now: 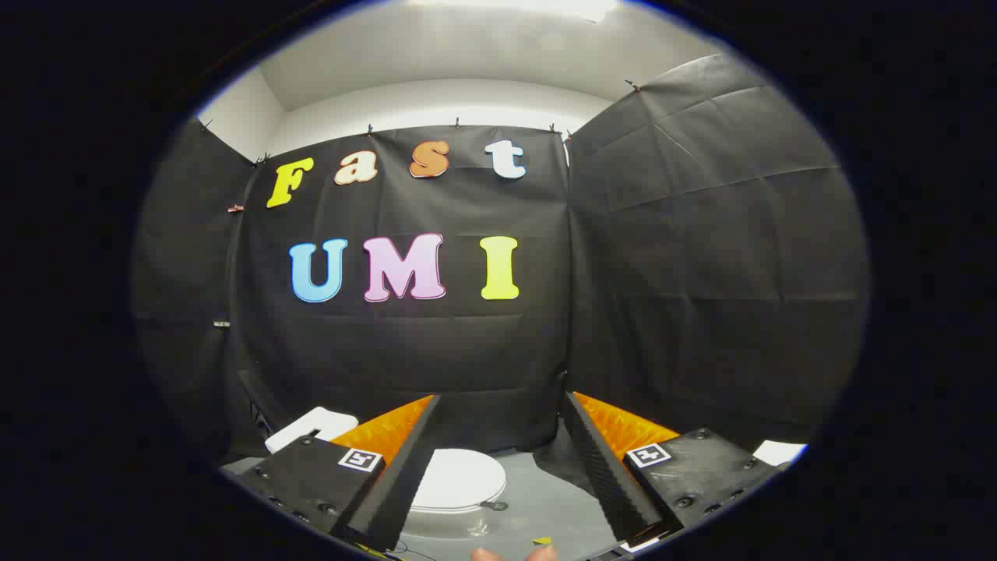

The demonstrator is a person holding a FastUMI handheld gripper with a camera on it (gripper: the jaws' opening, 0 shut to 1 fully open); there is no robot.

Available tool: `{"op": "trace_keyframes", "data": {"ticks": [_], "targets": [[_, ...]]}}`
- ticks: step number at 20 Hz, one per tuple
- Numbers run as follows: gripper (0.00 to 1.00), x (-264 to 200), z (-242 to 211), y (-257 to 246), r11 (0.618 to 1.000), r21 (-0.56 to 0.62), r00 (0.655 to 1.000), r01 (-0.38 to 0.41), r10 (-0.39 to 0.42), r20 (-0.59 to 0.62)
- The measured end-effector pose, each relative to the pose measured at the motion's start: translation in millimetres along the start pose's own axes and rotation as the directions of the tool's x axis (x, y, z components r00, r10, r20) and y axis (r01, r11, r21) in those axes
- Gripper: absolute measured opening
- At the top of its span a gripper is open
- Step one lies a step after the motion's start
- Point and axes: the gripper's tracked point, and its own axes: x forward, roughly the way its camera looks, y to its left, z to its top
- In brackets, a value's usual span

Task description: Open the toilet lid.

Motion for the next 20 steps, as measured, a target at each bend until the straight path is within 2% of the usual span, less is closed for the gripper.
{"op": "trace_keyframes", "data": {"ticks": [13, 20], "targets": [[0.98, 0.5, -1.9, -1.9, 1.0, 0.028, 1.0, -0.006, 0.006, -0.015], [0.98, 0.2, -15.5, 11.9, 0.999, 0.029, 0.997, -0.042, 0.044, -0.058]]}}
